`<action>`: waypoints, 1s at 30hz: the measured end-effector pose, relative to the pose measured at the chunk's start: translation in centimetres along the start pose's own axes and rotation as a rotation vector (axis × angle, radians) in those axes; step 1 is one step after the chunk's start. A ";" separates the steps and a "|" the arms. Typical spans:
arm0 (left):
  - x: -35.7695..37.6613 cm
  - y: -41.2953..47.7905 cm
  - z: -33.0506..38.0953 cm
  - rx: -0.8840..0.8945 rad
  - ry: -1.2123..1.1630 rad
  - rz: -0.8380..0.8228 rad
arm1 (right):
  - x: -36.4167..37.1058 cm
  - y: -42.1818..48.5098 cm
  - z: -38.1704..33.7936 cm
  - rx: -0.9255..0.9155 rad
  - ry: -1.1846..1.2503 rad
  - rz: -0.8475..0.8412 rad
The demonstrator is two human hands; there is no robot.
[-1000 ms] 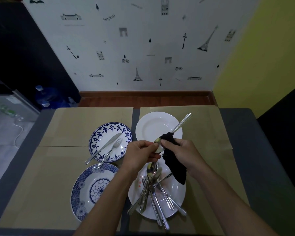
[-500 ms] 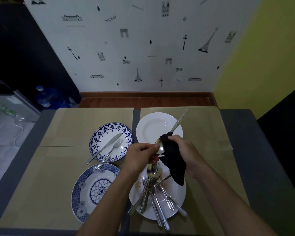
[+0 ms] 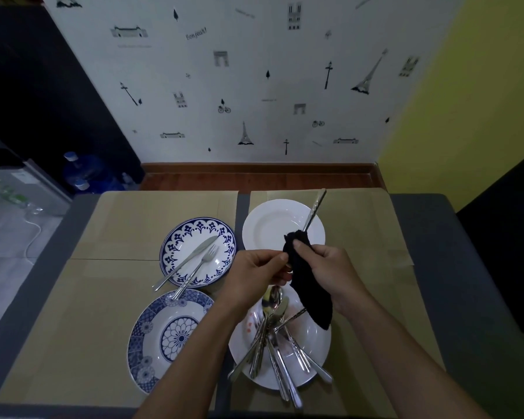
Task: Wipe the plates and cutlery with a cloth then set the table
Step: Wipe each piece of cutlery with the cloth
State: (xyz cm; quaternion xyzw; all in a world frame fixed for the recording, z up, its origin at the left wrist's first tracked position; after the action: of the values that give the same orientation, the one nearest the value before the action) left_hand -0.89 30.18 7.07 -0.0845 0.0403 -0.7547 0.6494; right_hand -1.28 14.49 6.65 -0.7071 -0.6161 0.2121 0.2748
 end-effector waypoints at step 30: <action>-2.4 2.8 1.8 0.032 0.034 0.214 | -0.9 -0.4 -0.1 0.137 -0.148 -0.220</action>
State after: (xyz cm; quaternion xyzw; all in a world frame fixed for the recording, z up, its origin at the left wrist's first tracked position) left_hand 2.45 32.19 8.21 -0.0565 0.0479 -0.6828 0.7268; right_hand -1.69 13.60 6.96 -0.5974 -0.6924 0.2737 0.2979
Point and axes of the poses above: each hand's wrist, its own y-axis towards the middle knuckle, its own x-axis out of the palm, z = x × y, the point moved 4 cm from there along y, towards the middle knuckle, and after that the axes turned 10 degrees about x, right-handed, at the moved point
